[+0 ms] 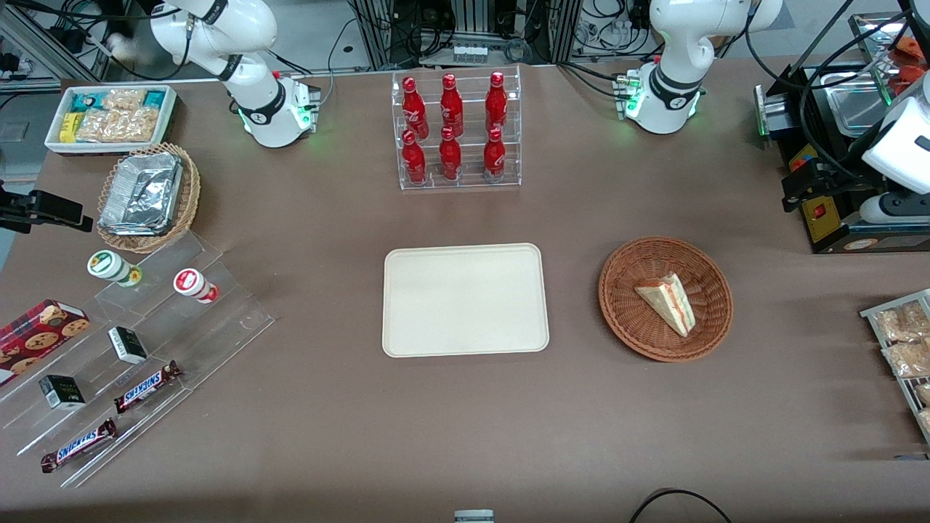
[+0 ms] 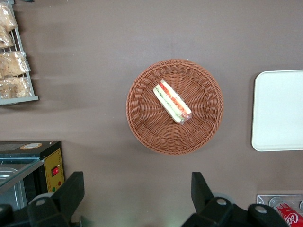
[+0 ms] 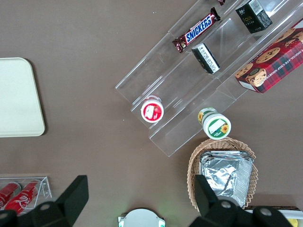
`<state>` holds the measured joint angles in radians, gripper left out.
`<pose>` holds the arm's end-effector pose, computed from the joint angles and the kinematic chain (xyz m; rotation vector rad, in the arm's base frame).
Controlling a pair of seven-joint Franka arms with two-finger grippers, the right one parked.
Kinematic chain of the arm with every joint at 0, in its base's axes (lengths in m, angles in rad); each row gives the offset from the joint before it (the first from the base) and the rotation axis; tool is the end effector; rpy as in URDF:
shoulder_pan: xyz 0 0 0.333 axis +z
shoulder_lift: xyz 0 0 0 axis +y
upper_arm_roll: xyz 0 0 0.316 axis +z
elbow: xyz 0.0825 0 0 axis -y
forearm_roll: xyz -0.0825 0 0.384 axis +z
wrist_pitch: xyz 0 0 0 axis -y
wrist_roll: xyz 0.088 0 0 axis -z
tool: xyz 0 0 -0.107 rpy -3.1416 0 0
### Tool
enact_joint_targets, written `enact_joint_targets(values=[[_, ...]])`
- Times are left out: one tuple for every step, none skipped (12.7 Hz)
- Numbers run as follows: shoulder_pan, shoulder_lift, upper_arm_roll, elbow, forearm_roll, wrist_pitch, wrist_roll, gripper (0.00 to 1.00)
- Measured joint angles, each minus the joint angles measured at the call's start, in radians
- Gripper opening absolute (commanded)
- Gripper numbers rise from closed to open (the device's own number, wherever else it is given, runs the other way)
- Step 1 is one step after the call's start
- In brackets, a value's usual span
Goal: Place sandwich from basket to tray
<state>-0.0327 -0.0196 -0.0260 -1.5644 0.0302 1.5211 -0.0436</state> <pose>0.5427 -0.0287 0.6340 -3.1095 0.0217 0.0344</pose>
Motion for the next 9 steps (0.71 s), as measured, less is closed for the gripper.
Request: enact_joint_targets(values=[[0.0, 0.0, -0.001, 0.0, 0.0, -0.001, 0.0, 1.0], [0.0, 0.0, -0.001, 0.0, 0.0, -0.002, 0.0, 1.0], [0.0, 0.0, -0.002, 0.0, 0.0, -0.002, 0.0, 1.0], [0.0, 0.002, -0.002, 0.0, 0.0, -0.002, 0.0, 1.0], [0.0, 0.005, -0.002, -0.001, 0.0, -0.002, 0.0, 1.0], [0.0, 0.012, -0.002, -0.003, 0.0, -0.001, 0.0, 1.0], [0.0, 0.02, -0.002, -0.011, 0.0, 0.008, 0.0, 1.0], [0.0, 0.027, -0.002, -0.03, 0.0, 0.036, -0.001, 1.0], [0.0, 0.035, -0.002, -0.059, 0.0, 0.08, -0.008, 1.0]])
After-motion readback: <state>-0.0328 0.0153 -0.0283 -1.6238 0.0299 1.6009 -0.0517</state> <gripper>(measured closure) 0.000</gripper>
